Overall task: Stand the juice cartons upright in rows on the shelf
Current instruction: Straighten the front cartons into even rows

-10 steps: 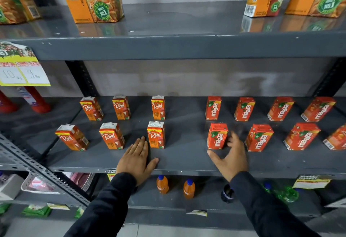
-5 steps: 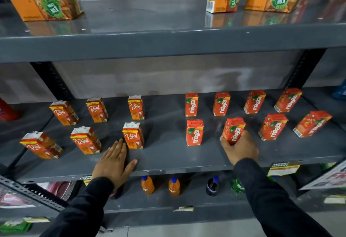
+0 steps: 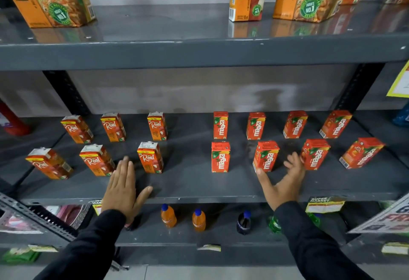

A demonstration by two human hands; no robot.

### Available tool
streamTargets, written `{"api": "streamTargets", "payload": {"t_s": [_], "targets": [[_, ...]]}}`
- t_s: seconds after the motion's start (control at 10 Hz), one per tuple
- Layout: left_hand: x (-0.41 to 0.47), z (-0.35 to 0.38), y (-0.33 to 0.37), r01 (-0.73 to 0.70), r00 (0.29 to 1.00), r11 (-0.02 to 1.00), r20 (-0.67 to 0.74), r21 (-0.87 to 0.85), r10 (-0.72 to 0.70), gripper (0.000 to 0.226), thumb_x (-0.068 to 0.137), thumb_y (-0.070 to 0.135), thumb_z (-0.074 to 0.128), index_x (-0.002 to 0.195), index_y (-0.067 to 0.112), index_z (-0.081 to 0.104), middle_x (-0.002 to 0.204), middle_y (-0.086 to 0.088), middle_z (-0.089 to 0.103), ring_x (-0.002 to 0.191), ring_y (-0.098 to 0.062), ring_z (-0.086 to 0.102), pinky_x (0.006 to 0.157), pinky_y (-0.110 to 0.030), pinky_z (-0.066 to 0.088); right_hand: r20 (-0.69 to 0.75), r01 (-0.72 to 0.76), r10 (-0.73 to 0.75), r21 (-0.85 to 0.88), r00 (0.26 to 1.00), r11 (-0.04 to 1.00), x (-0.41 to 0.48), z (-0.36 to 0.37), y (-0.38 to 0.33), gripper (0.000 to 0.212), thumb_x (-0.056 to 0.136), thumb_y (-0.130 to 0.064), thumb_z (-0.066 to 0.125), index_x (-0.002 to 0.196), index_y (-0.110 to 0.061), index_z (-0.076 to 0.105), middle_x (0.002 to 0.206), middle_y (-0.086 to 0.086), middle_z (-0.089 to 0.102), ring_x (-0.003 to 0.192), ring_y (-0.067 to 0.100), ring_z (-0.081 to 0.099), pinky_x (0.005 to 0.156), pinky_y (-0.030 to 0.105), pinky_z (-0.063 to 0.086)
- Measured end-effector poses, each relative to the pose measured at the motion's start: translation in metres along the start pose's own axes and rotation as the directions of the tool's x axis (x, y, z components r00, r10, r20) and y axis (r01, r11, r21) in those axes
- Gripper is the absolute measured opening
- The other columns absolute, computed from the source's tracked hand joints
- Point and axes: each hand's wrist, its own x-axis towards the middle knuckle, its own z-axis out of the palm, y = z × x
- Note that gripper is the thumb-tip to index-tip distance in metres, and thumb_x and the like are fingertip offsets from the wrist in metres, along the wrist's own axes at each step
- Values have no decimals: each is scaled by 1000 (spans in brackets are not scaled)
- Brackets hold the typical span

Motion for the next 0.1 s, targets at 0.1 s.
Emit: {"api": "streamTargets", "payload": {"t_s": [0.1], "targets": [[-12, -10, 27, -128, 984, 992, -130, -12, 125, 94, 91, 70, 18, 145, -7, 17, 154, -27, 13, 145, -35, 5, 118, -44, 7, -38, 155, -153, 64, 987, 986, -2, -14, -13, 87, 66, -28, 80, 137, -7, 35, 134, 20, 39, 115, 16, 45, 102, 24, 37]]}}
